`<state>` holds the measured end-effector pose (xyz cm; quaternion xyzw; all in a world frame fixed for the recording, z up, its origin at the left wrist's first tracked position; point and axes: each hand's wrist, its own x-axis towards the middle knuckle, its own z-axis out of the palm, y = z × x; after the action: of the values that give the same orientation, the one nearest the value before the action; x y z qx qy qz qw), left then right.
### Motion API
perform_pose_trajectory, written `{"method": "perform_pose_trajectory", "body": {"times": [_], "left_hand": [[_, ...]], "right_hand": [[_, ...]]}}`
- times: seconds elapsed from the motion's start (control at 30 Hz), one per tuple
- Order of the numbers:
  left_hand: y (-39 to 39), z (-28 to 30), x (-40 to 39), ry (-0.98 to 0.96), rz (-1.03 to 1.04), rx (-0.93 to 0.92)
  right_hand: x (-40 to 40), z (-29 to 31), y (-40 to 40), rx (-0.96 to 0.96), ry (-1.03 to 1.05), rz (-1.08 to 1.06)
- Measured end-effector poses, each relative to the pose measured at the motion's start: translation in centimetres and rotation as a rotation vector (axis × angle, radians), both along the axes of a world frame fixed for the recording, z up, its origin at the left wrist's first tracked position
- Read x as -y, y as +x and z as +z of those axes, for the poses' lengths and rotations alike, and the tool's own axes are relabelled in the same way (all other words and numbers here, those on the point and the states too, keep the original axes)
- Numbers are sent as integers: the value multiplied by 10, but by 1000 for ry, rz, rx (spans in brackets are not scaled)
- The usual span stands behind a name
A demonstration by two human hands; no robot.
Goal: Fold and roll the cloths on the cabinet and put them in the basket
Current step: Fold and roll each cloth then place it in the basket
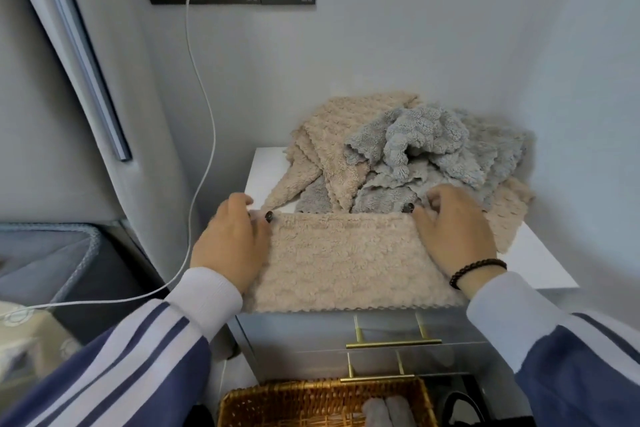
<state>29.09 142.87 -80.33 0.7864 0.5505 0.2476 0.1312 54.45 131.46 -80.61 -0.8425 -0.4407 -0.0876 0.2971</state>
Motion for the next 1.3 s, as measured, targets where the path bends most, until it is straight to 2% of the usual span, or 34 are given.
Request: {"method": "perform_pose_trajectory", "body": {"times": [0.07, 0.1, 0.17, 0.27, 0.33, 0.47, 0.6, 0.77, 0.83, 0.93, 1.0, 1.07, 1.13, 1.2, 1.3], "left_hand": [[3, 1, 4, 242, -119, -61], [7, 1, 9, 265, -202, -43], [12, -3, 21, 181, -396, -32], [19, -22, 34, 111, -589, -187], [21, -30, 34, 70, -588, -299], [17, -32, 29, 67, -544, -400], [4, -34, 23, 55, -492, -453], [-10, -32, 9, -65, -405, -465], [-14, -28, 5, -135, -354, -466], [-16, -21, 3, -167, -240, -451], [-14, -16, 5, -114, -177, -475], [-9, -10, 11, -9, -172, -506], [-2, -5, 24, 62, -265, -466], [8, -3, 39, 39, -421, -403], [26, -14, 52, -2, -570, -469]], "right_hand": [[0, 1, -16, 245, 94, 96], [1, 1, -28, 274, 122, 193], [4, -4, -53, 278, 112, 431], [5, -23, -74, 283, -130, 618], [4, -25, -74, 258, -308, 616], [6, -20, -61, 241, -543, 589], [14, -17, -42, 205, -635, 467], [25, -12, -17, 77, -684, 315], [28, -7, -5, 18, -670, 273], [25, 2, 12, -64, -467, 245], [18, 8, 16, -152, -365, 242], [12, 10, 19, -189, -389, 225], [7, 10, 22, -203, -435, 197], [4, 13, 23, -278, -433, 174], [5, 19, 24, -369, -381, 211]]}}
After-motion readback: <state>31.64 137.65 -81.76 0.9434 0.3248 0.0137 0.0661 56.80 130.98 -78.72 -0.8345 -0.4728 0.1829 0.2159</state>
